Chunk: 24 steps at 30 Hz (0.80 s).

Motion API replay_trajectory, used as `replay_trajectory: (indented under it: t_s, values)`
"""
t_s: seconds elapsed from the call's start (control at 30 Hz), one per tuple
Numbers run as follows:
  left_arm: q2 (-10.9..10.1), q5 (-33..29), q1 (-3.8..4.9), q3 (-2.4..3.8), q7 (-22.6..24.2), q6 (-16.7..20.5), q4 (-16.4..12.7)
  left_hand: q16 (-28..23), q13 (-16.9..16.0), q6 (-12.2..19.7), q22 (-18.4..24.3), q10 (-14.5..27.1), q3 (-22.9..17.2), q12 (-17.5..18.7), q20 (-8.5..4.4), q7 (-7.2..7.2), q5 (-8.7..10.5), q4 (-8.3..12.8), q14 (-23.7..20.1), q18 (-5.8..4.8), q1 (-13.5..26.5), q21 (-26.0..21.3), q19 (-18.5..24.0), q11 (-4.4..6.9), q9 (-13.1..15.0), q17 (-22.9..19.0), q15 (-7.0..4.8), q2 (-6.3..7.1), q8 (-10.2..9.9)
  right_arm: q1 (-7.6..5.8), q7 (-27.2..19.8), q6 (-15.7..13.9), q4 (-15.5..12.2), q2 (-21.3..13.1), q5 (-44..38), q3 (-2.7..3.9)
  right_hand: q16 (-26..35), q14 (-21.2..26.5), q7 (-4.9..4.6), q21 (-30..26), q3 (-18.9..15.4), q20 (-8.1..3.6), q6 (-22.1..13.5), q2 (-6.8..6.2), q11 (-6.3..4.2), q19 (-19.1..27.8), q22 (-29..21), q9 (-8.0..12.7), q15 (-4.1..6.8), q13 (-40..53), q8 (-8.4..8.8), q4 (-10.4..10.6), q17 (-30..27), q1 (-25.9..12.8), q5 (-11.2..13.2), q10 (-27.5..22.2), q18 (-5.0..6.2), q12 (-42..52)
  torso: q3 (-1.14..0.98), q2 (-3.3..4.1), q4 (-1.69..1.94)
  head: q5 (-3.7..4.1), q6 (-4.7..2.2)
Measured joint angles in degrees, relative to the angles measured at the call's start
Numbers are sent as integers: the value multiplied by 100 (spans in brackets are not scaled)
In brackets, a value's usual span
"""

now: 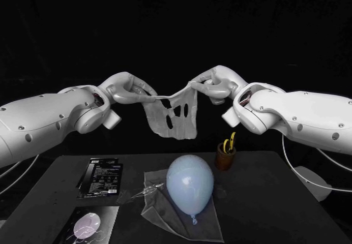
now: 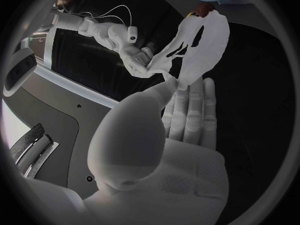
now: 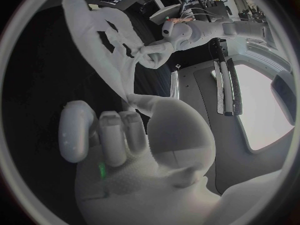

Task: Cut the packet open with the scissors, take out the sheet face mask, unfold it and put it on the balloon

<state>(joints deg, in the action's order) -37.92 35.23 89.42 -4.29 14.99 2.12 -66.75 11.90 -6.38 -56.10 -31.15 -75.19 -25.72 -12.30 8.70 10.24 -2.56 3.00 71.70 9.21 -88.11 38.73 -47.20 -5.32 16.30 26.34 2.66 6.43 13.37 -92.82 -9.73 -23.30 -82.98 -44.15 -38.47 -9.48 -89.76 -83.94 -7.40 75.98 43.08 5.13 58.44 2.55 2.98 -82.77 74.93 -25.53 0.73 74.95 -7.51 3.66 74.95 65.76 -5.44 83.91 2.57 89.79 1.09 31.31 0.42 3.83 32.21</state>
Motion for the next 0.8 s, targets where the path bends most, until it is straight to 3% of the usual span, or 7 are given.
replay_trajectory:
  t_s: [0.07,0.13,0.27,0.47,0.8]
  values:
    - [-66,0,2,-7,-6,-10,-78,-33,-1,-73,0,0,0,1,0,-14,0,0,0,0,0,0,0,0,15,12,0,0,65,15,-2,2,-49,24,1,-6,1,0,6,0,0,0,-7,0,0,0,-1,1,0,0,1,0,0,0,0,0,0,0,-2,2,-2,-1,-7]
    - [17,0,2,-8,-7,-11,5,-34,-1,-228,-9,-8,0,5,0,-51,0,0,1,-1,0,0,0,8,53,19,0,0,163,15,-3,-11,46,61,3,-7,1,0,4,0,0,0,-5,0,0,0,-3,3,0,0,2,0,0,0,0,0,0,-1,0,-2,6,25,6]
    - [64,1,6,0,-7,-5,131,-33,-5,31,-13,-19,0,15,0,-4,0,0,17,25,8,26,0,19,-8,39,-8,8,32,12,-1,-20,63,31,8,-3,4,0,-14,0,0,0,10,0,0,0,-3,4,0,-1,-9,0,0,0,0,0,-1,-9,-2,-3,6,5,-10]
    - [58,55,7,-9,-30,-99,57,-34,-14,-30,-18,-20,0,15,0,-20,0,0,39,52,15,26,0,19,9,54,1,15,91,3,0,7,-20,-46,3,-3,-4,1,-18,0,0,0,7,0,0,0,-1,1,-1,-3,-21,0,-5,-1,0,0,-1,-17,1,-16,9,-7,11]
    - [18,-11,12,-11,-21,-238,46,-66,-14,-30,-18,-19,1,50,0,-20,4,1,50,51,15,26,0,19,9,55,-9,15,91,-12,66,202,-464,-276,11,-4,-4,1,-4,-1,-16,1,20,-1,0,1,2,-1,-2,-3,-17,15,-4,-1,1,0,-1,-1,3,-35,-3,2,21]
